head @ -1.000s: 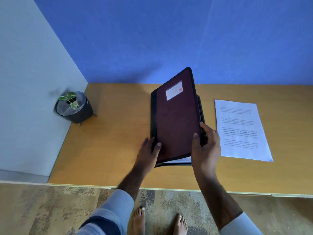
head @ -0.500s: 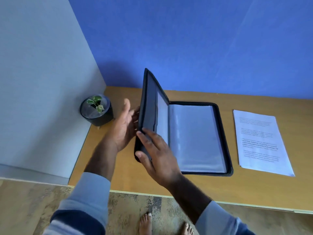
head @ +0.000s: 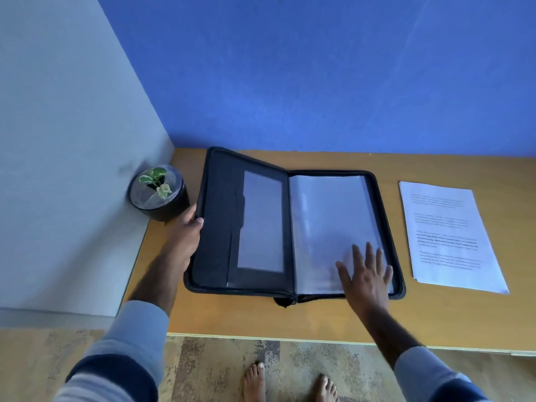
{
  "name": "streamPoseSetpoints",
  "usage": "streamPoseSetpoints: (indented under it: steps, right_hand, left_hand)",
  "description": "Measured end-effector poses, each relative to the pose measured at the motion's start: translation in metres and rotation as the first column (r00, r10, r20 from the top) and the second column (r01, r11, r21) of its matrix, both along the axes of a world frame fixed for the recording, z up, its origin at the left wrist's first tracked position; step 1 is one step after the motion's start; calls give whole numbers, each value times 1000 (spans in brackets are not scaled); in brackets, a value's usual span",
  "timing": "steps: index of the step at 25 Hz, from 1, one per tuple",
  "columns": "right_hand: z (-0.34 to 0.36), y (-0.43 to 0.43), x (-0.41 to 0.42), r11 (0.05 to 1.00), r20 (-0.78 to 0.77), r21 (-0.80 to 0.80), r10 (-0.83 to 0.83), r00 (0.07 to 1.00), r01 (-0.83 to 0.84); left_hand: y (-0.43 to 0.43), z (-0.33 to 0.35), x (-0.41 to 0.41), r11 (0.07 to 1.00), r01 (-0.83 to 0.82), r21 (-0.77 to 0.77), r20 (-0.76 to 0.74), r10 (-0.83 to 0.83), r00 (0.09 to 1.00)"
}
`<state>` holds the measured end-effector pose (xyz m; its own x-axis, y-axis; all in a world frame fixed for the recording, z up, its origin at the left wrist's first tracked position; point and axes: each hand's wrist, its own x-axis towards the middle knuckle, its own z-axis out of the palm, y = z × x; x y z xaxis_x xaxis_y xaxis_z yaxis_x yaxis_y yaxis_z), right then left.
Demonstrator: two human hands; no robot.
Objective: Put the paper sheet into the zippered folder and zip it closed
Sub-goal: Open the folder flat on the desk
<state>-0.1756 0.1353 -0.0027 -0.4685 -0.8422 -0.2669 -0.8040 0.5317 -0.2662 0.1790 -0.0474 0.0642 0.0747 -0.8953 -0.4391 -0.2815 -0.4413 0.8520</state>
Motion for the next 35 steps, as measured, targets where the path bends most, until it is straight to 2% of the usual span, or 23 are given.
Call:
streamPoseSetpoints:
  steps: [2,6,9,14,15,17,19,22,25,27,30,35]
  right_hand:
    - [-4,7,-13,999,24,27,-46,999,45]
    - [-10,18,-24,999,27,17,-35,999,35]
    - [-13,20,-27,999,40,11,-36,999,36]
    - [-23,37,-23,1000,-12,-3,-12,1000,12]
    - [-24,39,-23,1000,-17,-5,-4,1000,4]
    - [-26,42,-24,1000,-23,19,-1,1000,1]
    - [-25,41,-22,999,-42,50,-10,999,12]
    - [-20,30,-16,1000,-65,12,-4,998,5]
    - [-15,10,-15,996,-64,-13,93,994,-94]
    - [-16,1,-21,998,-15,-15,63,998,-64]
    - [-22,6,-31,1000,7,17,-10,1000,10]
    - [-28,21,-35,1000,0,-2,6,1000,-6]
  left_hand:
    - [5,-13,-3,1000,-19,-14,164,22,986]
    - [19,-43,-12,1000,-3,-10,379,6,926]
    - [25,-57,-15,999,5,-35,456,11,890]
    - [37,-71,-16,991,-15,-130,494,78,866]
    - [39,-72,-19,990,-25,-137,532,95,841]
    - [43,-73,-31,987,-10,-158,669,114,734]
    - [50,-69,-51,967,125,-221,769,94,633]
    - [63,-64,-102,850,451,-270,795,-67,603]
    - [80,-72,-162,717,673,-183,794,-296,531]
    - [88,-82,-184,680,727,-96,823,-356,442]
    - [96,-96,-188,647,762,-24,872,-359,333]
    - [105,-100,-192,634,773,-3,883,-361,299]
